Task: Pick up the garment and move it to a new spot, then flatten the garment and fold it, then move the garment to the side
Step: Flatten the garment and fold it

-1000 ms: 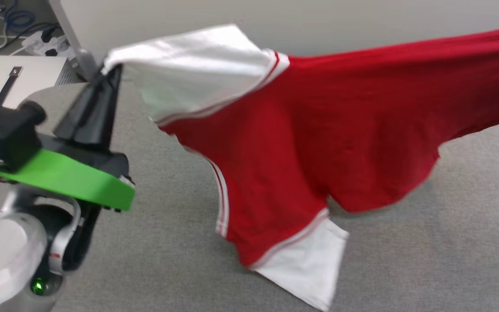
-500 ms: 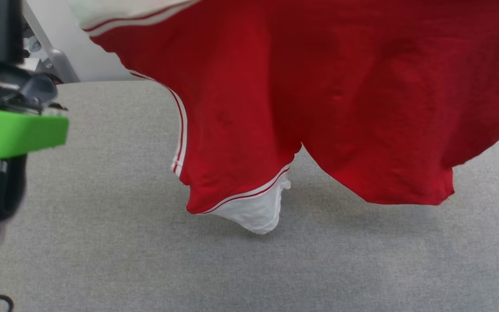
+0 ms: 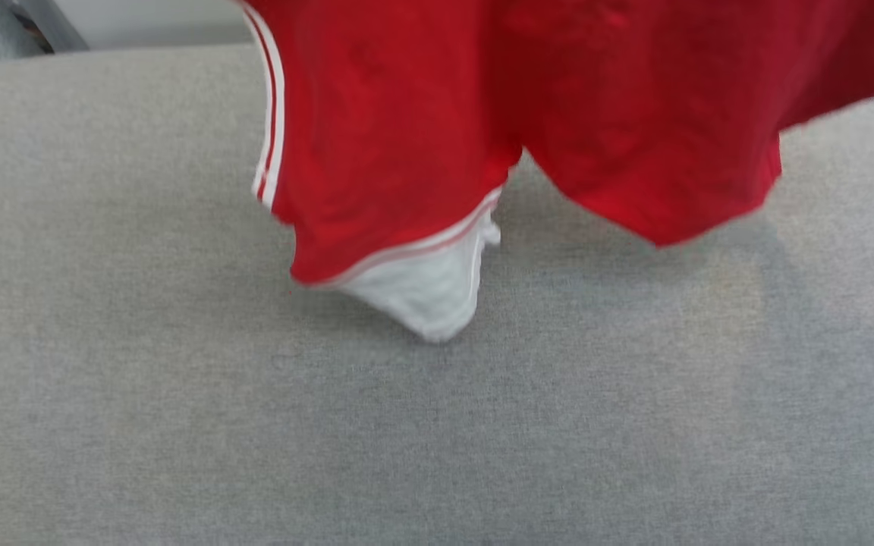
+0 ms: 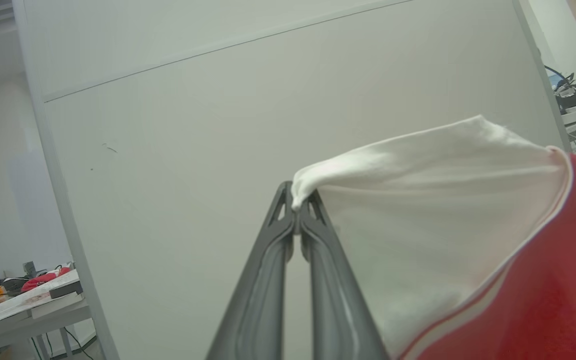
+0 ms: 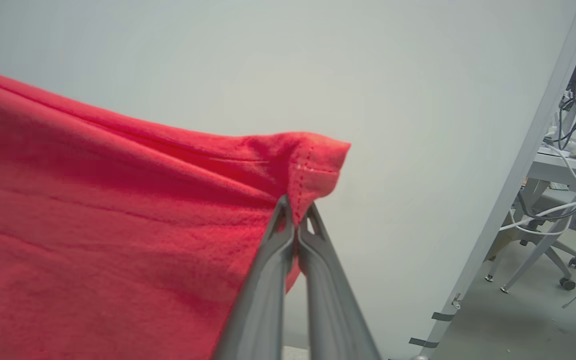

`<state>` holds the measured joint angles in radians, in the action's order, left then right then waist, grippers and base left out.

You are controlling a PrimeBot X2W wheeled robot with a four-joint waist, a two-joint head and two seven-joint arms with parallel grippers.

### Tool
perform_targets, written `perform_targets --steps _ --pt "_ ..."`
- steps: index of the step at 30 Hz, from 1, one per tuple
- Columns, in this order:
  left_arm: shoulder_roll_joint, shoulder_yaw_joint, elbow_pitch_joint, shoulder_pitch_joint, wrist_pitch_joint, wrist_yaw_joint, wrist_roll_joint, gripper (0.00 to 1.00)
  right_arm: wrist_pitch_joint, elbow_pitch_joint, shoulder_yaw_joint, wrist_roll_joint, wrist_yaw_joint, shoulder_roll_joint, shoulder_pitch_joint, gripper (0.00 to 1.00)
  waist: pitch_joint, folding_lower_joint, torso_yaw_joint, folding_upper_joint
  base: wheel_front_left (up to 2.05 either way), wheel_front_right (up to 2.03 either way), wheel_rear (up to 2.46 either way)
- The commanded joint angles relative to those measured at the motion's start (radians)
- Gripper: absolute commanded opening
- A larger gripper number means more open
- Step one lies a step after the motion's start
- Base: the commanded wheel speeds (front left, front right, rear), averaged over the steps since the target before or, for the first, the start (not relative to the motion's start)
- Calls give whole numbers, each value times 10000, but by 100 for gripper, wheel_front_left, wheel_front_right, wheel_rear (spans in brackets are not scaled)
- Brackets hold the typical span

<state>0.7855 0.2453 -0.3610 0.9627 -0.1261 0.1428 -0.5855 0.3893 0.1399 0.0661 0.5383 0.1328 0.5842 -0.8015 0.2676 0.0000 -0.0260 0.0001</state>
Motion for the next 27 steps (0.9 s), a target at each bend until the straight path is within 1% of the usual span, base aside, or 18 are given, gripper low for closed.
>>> perform_targets --steps 1,4,8,11,14,16,20,24,27 --pt "113 -52 241 582 -62 -93 136 0 -101 -269 -20 -99 -21 161 -392 0 1244 0 -21 -1 0 0 0" --pt "-7 93 660 1546 -19 -321 297 0 -280 -813 -107 -135 -21 198 -1163 0 1940 0 37 -1 0 0 0" --pt "-375 362 1701 3092 206 -731 489 0 -664 -1689 -479 -388 -21 212 -2501 0 2821 0 108 -1 0 0 0" --pt "-718 612 2780 4477 452 -1027 792 0 -1004 -2529 -889 -667 -21 98 -3738 0 3397 0 89 -1 0 0 0" --pt "-1059 917 4073 5982 833 -1367 1249 0 -1459 -3524 -1227 -1070 -21 -176 -5039 0 3880 0 4 -1 0 0 0" --pt "-1289 1047 5047 6835 1133 -1506 1492 0 -1847 -4205 -1461 -1381 -21 -422 -5804 0 4091 0 -67 -1 0 0 0" --pt "-1697 1047 6874 8324 1877 -1503 1837 0 -2797 -5610 -1473 -1841 -21 -1133 -7105 0 4376 0 -174 -1 0 0 0" --pt "-2016 1081 8355 9592 3016 -1525 2211 0 -3785 -6834 -1400 -2482 -21 -1626 -8115 0 4580 0 -215 -1 0 0 0" --pt "-2246 1105 9279 10132 3582 -1603 2357 0 -4416 -7566 -1286 -2860 -21 -1898 -8627 0 4706 0 -167 -1 0 0 0"
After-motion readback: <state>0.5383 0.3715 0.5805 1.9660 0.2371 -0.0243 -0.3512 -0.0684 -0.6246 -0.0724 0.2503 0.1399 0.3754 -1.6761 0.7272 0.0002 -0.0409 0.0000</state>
